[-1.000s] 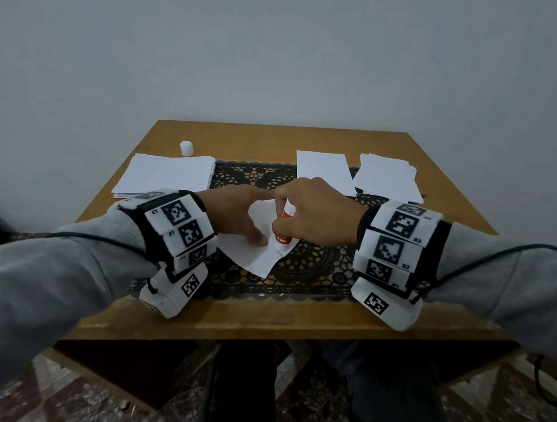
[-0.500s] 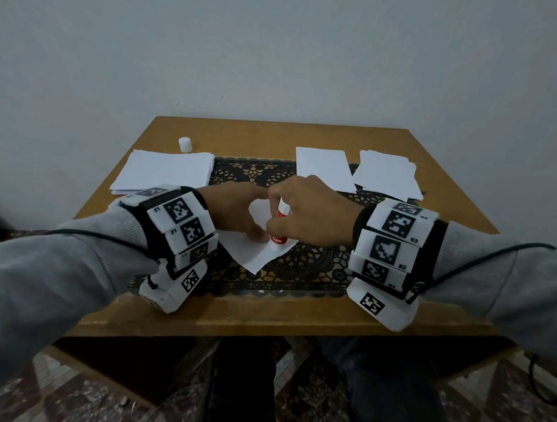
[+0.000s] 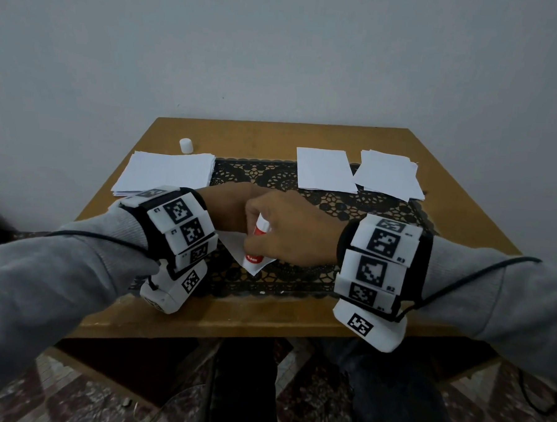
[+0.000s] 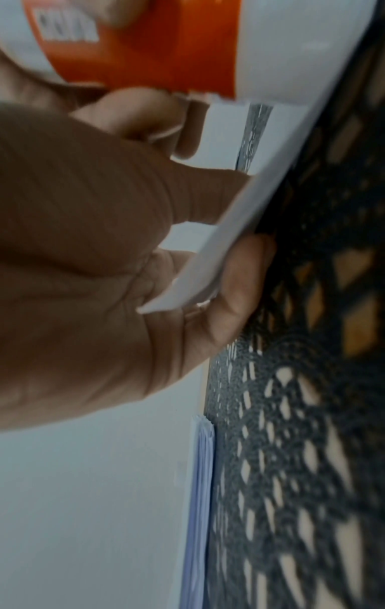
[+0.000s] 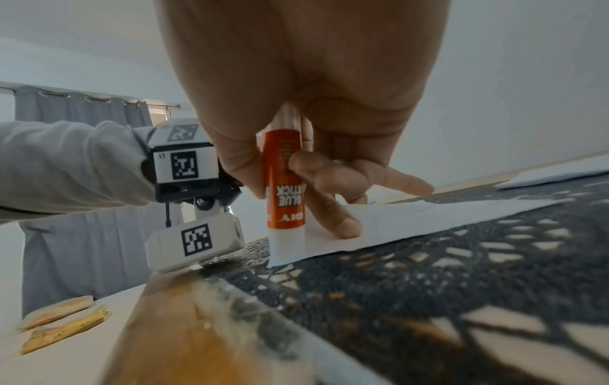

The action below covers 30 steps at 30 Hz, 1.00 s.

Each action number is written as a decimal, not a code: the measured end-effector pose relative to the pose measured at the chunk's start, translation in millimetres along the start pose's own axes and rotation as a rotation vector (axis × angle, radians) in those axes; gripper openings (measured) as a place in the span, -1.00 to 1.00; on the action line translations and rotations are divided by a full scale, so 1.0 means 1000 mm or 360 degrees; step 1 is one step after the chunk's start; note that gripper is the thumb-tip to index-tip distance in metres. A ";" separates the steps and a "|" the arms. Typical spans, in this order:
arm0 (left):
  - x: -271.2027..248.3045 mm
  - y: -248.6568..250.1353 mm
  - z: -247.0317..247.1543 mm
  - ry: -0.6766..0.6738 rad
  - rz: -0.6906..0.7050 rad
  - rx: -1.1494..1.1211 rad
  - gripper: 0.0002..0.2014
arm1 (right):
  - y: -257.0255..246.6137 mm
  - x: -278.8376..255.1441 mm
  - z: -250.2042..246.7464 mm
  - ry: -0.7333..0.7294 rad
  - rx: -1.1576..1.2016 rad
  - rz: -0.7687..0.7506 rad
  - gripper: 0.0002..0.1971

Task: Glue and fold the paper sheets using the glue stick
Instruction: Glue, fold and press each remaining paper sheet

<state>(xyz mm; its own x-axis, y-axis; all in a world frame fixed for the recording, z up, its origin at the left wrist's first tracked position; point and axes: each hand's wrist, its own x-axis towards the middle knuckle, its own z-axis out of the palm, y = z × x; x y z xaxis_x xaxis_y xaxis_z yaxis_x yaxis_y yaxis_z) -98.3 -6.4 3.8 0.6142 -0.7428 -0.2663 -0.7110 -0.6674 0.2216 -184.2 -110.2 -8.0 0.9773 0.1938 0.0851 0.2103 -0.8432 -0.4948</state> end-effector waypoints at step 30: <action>0.026 -0.034 0.006 0.0110 0.0135 -0.0258 -0.25 | 0.110 0.169 -0.055 0.0539 0.0038 0.0647 -0.67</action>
<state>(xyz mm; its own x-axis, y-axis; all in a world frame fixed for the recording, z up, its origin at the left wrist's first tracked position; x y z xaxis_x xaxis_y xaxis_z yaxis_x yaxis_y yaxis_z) -60.1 -2.6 -16.3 0.5807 -0.7948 -0.1762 -0.7001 -0.5980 0.3902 5.9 -197.9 -0.6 0.9337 -0.3227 0.1552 -0.1840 -0.8042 -0.5651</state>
